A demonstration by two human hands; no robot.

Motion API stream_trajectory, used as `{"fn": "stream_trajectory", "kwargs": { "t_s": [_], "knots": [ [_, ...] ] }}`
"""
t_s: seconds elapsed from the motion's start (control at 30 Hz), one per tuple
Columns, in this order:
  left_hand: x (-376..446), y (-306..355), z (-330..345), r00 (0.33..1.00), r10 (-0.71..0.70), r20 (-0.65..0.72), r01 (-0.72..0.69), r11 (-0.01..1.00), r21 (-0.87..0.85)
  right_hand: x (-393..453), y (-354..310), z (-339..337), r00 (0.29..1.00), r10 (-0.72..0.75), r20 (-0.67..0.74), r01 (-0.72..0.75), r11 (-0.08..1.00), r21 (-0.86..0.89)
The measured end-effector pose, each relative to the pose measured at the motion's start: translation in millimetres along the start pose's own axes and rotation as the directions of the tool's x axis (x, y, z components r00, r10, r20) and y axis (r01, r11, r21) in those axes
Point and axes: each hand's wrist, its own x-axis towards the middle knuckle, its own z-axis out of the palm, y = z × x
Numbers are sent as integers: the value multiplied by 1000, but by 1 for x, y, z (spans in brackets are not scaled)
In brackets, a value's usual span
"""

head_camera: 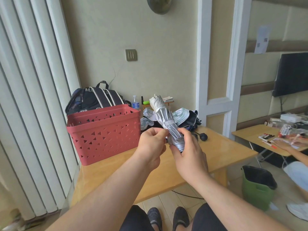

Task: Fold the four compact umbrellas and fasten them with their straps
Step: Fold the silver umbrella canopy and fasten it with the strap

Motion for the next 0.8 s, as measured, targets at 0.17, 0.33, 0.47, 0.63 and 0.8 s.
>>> {"fn": "stream_trajectory", "kwargs": {
  "t_s": [0.17,0.33,0.47,0.63,0.8],
  "knots": [
    [-6,5,2,970,-237,58,244,953,-179,-1,4,0,1000,-3,3,4,994,-109],
    [-10,5,0,864,-473,173,504,813,-293,-5,4,2,999,34,3,-34,995,-99],
    [-11,4,-6,842,-515,162,540,796,-272,-11,6,4,1000,4,10,-3,997,-74],
    [-14,2,-8,859,-491,147,512,822,-248,-15,3,6,1000,-21,11,21,1000,-19],
    [-21,4,-8,958,-268,105,277,957,-88,-17,-1,3,999,1,37,-6,992,125]
  ]
}}
